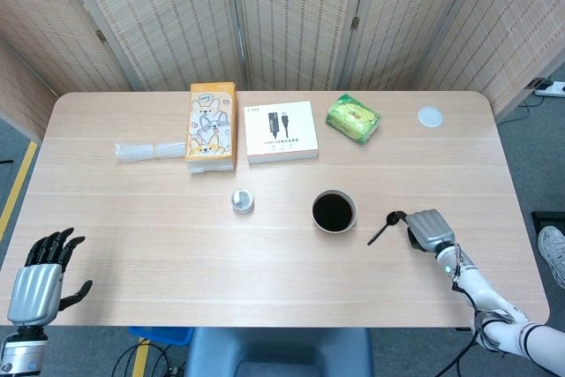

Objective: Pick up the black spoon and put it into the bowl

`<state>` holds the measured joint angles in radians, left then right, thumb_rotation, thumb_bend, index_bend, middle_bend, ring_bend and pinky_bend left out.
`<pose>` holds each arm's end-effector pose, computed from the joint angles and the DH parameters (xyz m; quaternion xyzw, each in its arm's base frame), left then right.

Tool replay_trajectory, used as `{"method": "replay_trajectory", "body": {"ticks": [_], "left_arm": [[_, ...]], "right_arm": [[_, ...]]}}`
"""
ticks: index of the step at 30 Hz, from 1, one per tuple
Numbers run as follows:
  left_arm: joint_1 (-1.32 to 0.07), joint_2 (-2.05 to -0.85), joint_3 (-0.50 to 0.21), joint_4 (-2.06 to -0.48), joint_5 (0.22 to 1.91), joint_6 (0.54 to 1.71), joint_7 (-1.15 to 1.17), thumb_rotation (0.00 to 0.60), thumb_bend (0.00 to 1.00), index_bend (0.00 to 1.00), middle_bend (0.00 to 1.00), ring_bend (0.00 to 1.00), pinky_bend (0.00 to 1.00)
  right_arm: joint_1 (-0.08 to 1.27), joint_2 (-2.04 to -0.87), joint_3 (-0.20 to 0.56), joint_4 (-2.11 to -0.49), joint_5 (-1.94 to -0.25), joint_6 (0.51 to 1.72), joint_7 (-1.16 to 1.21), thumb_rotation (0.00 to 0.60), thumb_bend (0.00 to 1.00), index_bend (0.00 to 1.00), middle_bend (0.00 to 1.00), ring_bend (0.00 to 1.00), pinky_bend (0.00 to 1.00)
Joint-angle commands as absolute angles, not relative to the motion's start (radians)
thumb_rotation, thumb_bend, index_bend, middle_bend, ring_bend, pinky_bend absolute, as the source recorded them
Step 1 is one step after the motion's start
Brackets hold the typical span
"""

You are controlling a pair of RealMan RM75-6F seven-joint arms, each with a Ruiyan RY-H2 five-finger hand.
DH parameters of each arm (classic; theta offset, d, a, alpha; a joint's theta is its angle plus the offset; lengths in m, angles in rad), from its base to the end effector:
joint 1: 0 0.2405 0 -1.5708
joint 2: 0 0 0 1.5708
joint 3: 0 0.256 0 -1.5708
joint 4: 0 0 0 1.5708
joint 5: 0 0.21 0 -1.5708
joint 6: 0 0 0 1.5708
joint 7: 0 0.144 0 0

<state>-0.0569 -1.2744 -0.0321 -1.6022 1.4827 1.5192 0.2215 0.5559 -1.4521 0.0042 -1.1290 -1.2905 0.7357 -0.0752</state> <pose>-0.3036 0.1677 0.1133 -0.5979 -0.3750 -0.3569 0.6120 -0.3285 -0.3148 0.0171 0.7663 -0.4196 0.1676 0.4568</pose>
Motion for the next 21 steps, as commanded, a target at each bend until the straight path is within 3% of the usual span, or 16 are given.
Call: {"method": "replay_trajectory", "body": {"ticks": [1,8,14,18,21], "left_arm": [[-0.057,-1.274,-0.033,-1.602,1.482,1.519,0.222,0.600,0.27,0.22,0.13,0.13,0.15],[-0.059,-1.273,-0.035,-1.605,1.486,1.521,0.221,0.600,0.27,0.22,0.13,0.13,0.15],[-0.055,-1.268,-0.034,-1.609,1.489,1.527,0.219,0.600,0.27,0.22,0.13,0.13,0.15],[-0.055,-1.269,-0.033,-1.611,1.496,1.532,0.216,0.600,0.27,0.22,0.13,0.13,0.15],[-0.054,-1.269,-0.031,-1.612,1.500,1.534,0.214,0.600,0.27,0.22,0.13,0.13,0.15]], "right_arm": [[0.548,-1.449,0.005,-1.136,-1.317,0.772,-0.061,0.600,0.82,0.24,0.98,1.00,1.00],[0.523,-1.444,-0.006,-1.179,-1.428,0.913,-0.004,0.600,0.63,0.26,0.91,1.00,1.00],[0.488,-1.426,-0.006,-1.233,-1.507,1.054,0.089,0.600,0.31,0.28,0.81,0.90,1.00],[0.474,-1.411,-0.018,-1.261,-1.540,1.098,0.079,0.600,0.27,0.28,0.78,0.86,1.00],[0.465,-1.407,-0.023,-1.284,-1.540,1.105,0.057,0.600,0.17,0.28,0.78,0.85,1.00]]}}
